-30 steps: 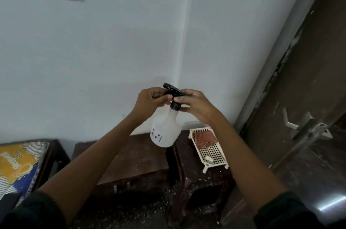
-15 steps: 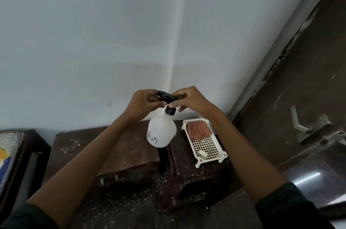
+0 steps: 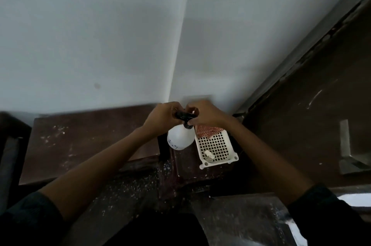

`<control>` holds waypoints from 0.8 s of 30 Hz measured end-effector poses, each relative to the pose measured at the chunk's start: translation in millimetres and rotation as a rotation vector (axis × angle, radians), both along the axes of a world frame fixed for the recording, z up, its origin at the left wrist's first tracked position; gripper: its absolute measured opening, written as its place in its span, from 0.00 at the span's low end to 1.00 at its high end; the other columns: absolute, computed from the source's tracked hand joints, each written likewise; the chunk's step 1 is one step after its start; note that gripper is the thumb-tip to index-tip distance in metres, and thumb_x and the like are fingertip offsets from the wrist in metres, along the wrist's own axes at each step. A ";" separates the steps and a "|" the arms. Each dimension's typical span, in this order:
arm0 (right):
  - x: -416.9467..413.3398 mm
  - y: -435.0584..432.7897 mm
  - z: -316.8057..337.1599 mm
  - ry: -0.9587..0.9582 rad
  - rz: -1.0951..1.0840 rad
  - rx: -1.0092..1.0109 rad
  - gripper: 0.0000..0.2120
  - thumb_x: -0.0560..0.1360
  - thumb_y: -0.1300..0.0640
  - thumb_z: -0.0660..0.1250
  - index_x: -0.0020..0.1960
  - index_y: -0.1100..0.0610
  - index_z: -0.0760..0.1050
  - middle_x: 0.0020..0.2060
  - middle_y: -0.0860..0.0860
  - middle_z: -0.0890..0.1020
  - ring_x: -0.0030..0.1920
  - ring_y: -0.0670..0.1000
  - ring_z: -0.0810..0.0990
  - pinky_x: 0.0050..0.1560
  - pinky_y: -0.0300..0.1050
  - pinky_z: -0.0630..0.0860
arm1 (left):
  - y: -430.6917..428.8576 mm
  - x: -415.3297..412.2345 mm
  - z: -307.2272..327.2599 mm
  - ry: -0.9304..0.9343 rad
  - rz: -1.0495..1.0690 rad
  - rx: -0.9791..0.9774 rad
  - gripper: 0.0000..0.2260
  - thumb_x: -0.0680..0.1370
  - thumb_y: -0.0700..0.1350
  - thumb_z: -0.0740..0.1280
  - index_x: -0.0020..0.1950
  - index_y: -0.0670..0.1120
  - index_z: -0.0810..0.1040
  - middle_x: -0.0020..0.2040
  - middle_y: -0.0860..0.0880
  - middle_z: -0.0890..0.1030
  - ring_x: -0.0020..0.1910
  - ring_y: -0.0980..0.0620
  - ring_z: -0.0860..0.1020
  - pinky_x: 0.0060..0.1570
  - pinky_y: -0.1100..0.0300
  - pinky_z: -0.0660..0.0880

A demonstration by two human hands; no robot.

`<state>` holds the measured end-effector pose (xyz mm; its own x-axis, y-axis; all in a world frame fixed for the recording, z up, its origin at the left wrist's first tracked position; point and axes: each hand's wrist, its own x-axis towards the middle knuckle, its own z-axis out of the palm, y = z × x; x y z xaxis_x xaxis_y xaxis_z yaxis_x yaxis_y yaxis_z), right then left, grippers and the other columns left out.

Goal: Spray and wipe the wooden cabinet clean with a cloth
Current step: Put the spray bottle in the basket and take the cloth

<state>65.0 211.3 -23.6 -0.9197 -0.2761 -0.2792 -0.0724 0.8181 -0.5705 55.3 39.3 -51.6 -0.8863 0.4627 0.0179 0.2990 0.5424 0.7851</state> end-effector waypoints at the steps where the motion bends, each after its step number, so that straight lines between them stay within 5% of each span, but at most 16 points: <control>1: -3.3 8.1 -6.6 -0.010 0.019 0.010 0.10 0.66 0.62 0.74 0.45 0.62 0.77 0.41 0.55 0.80 0.43 0.55 0.78 0.44 0.49 0.73 | 9.1 -0.4 -6.7 -0.013 0.013 -0.008 0.07 0.67 0.40 0.74 0.43 0.41 0.80 0.37 0.48 0.81 0.38 0.49 0.79 0.40 0.53 0.74; 6: -22.1 54.7 -30.8 -0.106 0.107 0.022 0.12 0.65 0.62 0.74 0.46 0.62 0.75 0.40 0.51 0.78 0.39 0.49 0.76 0.38 0.43 0.70 | 58.0 -3.6 -37.6 -0.093 0.081 0.022 0.09 0.67 0.41 0.75 0.44 0.42 0.80 0.42 0.46 0.84 0.42 0.48 0.82 0.45 0.46 0.78; 9: -29.0 74.9 -36.6 -0.157 0.134 0.036 0.17 0.65 0.61 0.75 0.52 0.63 0.75 0.46 0.55 0.80 0.44 0.53 0.79 0.43 0.47 0.76 | 79.0 -3.8 -46.5 -0.092 0.081 0.033 0.09 0.68 0.40 0.74 0.45 0.41 0.79 0.42 0.45 0.84 0.42 0.48 0.82 0.45 0.47 0.79; 15: -27.7 119.6 -59.0 -0.207 0.121 0.078 0.19 0.66 0.60 0.74 0.56 0.59 0.75 0.49 0.52 0.80 0.49 0.52 0.79 0.51 0.51 0.77 | 127.4 4.9 -54.1 -0.118 0.086 0.074 0.09 0.70 0.36 0.72 0.50 0.41 0.79 0.44 0.49 0.82 0.41 0.58 0.78 0.43 0.74 0.72; 24: -9.2 162.0 -85.9 -0.089 0.039 0.089 0.11 0.68 0.61 0.72 0.47 0.54 0.73 0.46 0.50 0.78 0.45 0.51 0.78 0.40 0.41 0.71 | 178.9 16.2 -78.9 -0.154 0.138 0.052 0.09 0.71 0.36 0.70 0.50 0.41 0.78 0.46 0.45 0.83 0.46 0.48 0.82 0.47 0.50 0.79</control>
